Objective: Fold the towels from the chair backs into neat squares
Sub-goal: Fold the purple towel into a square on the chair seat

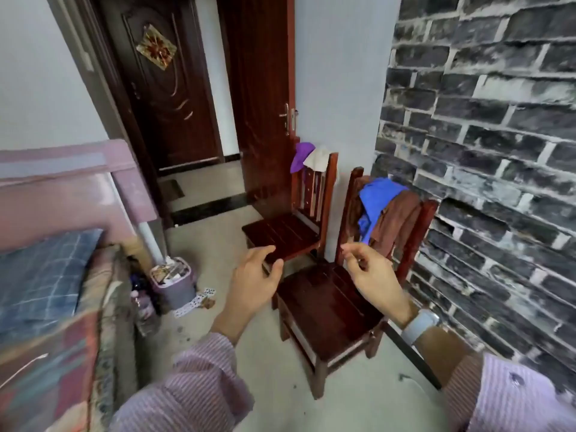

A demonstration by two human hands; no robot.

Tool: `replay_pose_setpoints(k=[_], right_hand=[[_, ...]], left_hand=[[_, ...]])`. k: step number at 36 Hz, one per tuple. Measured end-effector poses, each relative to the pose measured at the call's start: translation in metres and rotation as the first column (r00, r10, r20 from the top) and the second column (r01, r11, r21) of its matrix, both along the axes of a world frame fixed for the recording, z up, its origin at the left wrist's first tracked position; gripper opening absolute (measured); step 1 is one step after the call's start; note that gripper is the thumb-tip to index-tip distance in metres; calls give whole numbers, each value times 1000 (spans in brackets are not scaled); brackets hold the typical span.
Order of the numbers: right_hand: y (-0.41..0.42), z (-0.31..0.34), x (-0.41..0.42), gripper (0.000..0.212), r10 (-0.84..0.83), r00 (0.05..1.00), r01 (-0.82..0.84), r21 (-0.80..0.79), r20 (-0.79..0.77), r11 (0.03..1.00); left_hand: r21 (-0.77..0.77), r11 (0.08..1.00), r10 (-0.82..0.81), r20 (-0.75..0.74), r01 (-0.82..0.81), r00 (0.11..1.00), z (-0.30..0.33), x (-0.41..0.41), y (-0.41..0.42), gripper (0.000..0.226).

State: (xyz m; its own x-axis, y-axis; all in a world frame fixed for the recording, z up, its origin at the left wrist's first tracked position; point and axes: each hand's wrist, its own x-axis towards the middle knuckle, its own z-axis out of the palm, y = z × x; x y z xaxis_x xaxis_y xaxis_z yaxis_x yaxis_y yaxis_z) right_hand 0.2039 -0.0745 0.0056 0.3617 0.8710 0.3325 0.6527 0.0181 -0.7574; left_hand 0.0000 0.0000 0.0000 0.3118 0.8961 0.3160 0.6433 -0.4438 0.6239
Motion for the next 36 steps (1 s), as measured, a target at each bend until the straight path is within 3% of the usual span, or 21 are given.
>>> replay_pose_setpoints(k=[3,9,17,29,32,36], right_hand=[[43,-12,-7,21,-24,999,25,-48,40,999],[126,-30,-15,25,43,990,-15,-199,136,980],[236,-46,5,26,43,963,17,-219,266,976],[458,-53,70,30,13,968,61,-289,249,955],[515,-50,83,30,13,966,62,-282,258,957],[578,-54,88,30,28,969,55,-321,246,945]], left_hand=[[-59,998,-14,10,15,1000,-13,-5,45,34],[16,996,-81,-141,84,987,-29,-18,133,65],[62,987,-121,-307,147,944,-51,-1,262,50],[-11,987,-152,-381,159,912,-44,66,483,42],[-17,988,-150,-370,155,917,-36,82,537,41],[-140,980,-173,-273,139,946,-44,92,592,40]])
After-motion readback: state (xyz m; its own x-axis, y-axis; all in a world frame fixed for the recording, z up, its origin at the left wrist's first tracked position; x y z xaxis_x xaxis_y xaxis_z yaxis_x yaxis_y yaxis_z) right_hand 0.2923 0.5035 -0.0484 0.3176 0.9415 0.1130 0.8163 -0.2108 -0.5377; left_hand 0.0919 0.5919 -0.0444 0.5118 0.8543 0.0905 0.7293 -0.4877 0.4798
